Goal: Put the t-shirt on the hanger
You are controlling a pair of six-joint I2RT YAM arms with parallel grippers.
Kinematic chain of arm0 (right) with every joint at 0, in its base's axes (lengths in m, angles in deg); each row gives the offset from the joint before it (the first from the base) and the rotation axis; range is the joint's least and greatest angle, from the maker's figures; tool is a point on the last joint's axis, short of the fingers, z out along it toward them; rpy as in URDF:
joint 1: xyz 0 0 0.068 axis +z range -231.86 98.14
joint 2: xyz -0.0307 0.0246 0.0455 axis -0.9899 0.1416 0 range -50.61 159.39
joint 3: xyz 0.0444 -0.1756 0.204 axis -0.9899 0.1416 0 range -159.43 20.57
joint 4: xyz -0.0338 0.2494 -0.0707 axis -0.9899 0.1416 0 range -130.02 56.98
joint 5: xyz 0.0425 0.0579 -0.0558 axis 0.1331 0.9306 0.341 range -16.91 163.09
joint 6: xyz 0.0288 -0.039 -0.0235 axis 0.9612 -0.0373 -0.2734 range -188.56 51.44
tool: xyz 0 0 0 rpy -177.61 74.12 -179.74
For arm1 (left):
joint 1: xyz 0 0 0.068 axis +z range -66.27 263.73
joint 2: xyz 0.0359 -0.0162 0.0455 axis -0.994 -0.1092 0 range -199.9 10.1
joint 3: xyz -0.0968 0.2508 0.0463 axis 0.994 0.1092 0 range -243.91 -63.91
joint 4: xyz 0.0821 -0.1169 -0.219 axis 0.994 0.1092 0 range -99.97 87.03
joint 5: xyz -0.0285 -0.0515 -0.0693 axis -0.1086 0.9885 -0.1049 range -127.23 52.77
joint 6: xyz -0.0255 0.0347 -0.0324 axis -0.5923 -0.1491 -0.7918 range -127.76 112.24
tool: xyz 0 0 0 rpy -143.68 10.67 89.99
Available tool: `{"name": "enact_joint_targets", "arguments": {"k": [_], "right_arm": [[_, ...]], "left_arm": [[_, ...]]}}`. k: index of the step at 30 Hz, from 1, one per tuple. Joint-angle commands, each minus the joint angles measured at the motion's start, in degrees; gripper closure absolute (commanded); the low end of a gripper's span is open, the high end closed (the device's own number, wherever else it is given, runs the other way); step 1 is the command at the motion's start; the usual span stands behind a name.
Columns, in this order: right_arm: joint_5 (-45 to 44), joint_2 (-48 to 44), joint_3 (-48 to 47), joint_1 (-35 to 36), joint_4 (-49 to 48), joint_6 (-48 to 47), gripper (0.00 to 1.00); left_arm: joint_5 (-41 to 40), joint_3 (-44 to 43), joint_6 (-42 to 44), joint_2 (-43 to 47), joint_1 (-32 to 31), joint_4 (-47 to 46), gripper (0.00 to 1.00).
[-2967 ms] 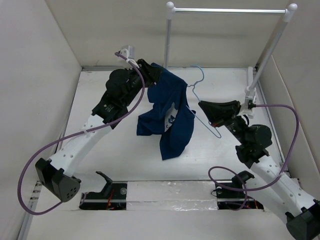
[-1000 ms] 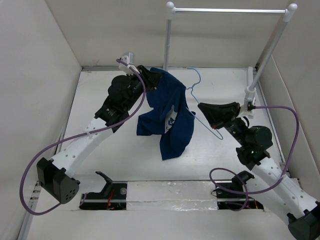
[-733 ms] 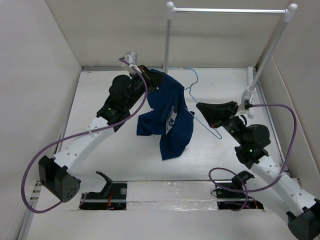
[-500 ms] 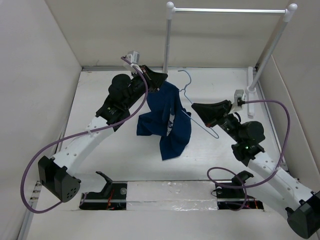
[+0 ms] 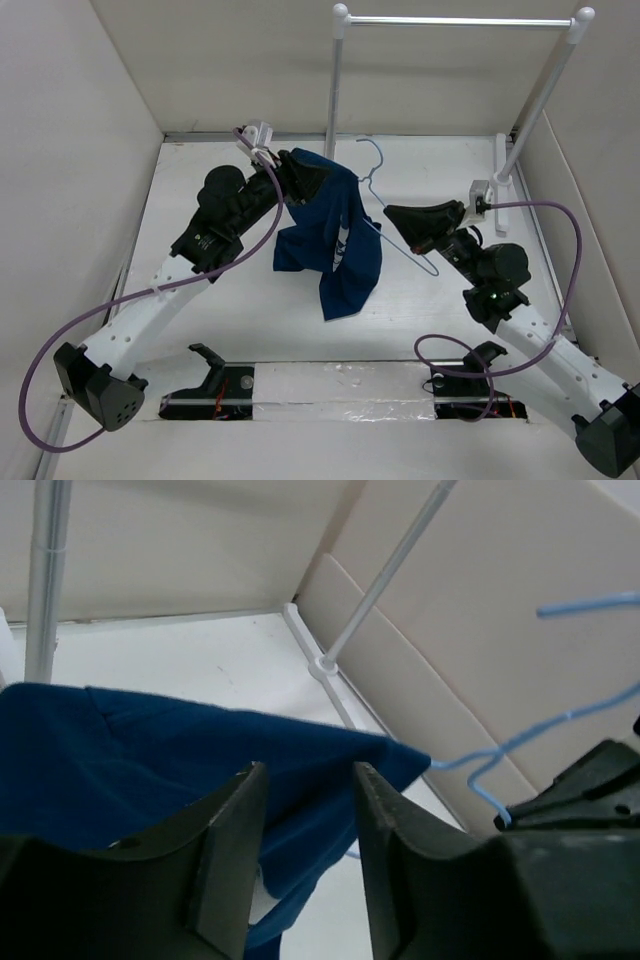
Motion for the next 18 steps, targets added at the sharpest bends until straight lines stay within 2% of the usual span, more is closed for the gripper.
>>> {"name": "enact_joint_targets", "arguments": {"k": [1, 6, 7, 9, 10, 13, 18], "right_arm": [[-2.30, 0.18, -3.87, 0.53, -3.77, -1.71, 1.00], [-3.71, 2.90, -5.80, 0.53, -3.51, -1.80, 1.00], [-3.45, 3.17, -6.07, 0.53, -3.77, -1.71, 1.00], [-3.01, 4.22, -6.25, 0.53, -4.91, -1.62, 1.00], [-2.40, 4.40, -6.25, 0.53, -5.44, -1.44, 1.00], [-2.39, 4.32, -6.16, 0.53, -5.97, -1.18, 1.00], [-3.53, 1.60, -6.07, 0.53, -1.95, -2.40, 1.00]], "left_arm": [[4.08, 3.72, 4.91, 2.24, -0.22, -3.52, 0.62], [7.78, 4.17, 7.02, 0.67, -1.18, -6.78, 0.49], [1.33, 4.08, 10.07, 0.58, -5.10, -6.43, 0.48], [-5.90, 3.56, 13.69, -0.91, -10.56, -6.08, 0.45], [-14.29, 3.12, 15.01, -1.88, -15.46, -6.17, 0.45], [-21.56, 0.04, 17.40, -5.13, -17.80, -5.38, 0.48], [-25.10, 2.05, 16.08, -2.51, -17.80, -8.01, 0.60]]}}
